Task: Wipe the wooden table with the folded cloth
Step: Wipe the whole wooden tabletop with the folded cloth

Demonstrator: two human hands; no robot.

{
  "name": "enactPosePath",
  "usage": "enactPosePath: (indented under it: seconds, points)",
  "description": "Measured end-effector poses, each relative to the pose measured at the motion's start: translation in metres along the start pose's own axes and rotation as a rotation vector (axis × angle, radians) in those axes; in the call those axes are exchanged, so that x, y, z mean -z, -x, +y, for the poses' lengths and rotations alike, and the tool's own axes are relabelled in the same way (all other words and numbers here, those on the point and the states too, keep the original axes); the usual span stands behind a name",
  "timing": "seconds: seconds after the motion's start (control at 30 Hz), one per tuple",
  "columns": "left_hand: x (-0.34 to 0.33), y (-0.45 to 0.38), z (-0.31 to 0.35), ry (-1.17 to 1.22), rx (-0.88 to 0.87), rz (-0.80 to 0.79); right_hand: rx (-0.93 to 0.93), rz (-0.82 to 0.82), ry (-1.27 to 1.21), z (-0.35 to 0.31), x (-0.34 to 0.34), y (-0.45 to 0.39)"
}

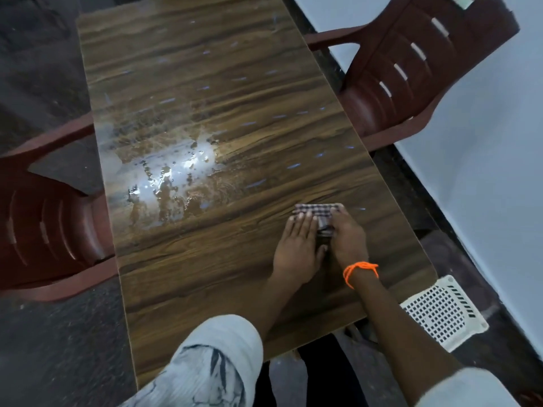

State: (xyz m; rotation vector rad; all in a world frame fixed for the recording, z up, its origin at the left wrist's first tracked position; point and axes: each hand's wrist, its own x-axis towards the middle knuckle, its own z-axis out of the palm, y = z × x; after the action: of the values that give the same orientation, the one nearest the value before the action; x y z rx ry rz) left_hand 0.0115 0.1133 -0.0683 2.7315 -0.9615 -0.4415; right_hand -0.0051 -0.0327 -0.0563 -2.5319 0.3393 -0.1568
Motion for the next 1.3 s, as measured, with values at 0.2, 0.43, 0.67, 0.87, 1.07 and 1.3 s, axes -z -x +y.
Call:
enactPosePath:
  seconds: [0.2,0.43,0.67,0.87,1.07,1.3]
  points:
    - [-0.004,0.04,-0.018,0.043,0.073,0.054,0.158,-0.069,-0.11,-0.01,-0.008,0.015]
    - [-0.012,0.045,0.037,0.05,0.003,-0.038,0.053,-0.063,-0.06,0.041,0.013,0.068]
    - [-0.004,-0.037,0.086,-0.006,-0.013,-0.083,-0.098,0.024,-0.073,0.084,0.058,0.014]
    - [0.004,-0.054,0.066,-0.053,0.097,-0.093,0.016,-0.051,-0.126,0.072,0.05,-0.038]
    - [-0.004,-0.007,0.059,-0.083,0.012,-0.072,0.087,-0.1,-0.093,0.076,0.046,0.006]
    - [-0.008,-0.042,0.104,-0.043,-0.126,-0.106,-0.131,0.056,-0.035,0.112,0.06,0.039]
